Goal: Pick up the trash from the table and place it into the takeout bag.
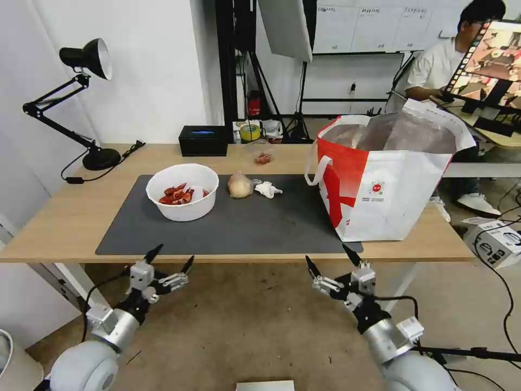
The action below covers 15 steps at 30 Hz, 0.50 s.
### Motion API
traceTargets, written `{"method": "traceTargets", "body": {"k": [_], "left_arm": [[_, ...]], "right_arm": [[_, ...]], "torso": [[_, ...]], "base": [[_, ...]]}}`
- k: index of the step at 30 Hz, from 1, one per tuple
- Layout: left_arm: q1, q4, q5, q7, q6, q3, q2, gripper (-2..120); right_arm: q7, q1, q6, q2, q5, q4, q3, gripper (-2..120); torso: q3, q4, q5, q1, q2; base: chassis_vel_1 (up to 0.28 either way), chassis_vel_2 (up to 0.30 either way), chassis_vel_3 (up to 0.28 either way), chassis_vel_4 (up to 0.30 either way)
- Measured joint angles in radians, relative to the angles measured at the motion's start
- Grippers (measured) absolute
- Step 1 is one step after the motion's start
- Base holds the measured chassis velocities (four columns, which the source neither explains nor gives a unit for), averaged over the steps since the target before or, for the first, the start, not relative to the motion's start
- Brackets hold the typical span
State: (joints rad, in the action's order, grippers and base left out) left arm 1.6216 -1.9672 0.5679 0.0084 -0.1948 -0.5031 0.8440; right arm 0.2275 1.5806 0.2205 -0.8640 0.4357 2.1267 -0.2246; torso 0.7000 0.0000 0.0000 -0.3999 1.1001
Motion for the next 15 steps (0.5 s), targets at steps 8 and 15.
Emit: {"method": "traceTargets", "body": {"k": [8,15], "left_arm": [[0.045,-0.006,-0.003,0.006,-0.008,-0.004,0.023,100],[0.062,-0.009,-0.012,0.021,-0.011,-0.008,0.028,100]], "right_arm": [[0.026,0.007,0.008,-0.007,-0.009,-0.013,0.018,100],[0.034,-0.001,0.007,-0.005,-0.017,-0.02,0.031,100]], "torso": [[0.0,0.0,-0.0001,0.0,0.0],[0.0,-0.0001,0.0,0.0,0.0]], "base": [[0.0,0.0,0.0,0.0],[0.0,0.0,0.0,0.0]]}}
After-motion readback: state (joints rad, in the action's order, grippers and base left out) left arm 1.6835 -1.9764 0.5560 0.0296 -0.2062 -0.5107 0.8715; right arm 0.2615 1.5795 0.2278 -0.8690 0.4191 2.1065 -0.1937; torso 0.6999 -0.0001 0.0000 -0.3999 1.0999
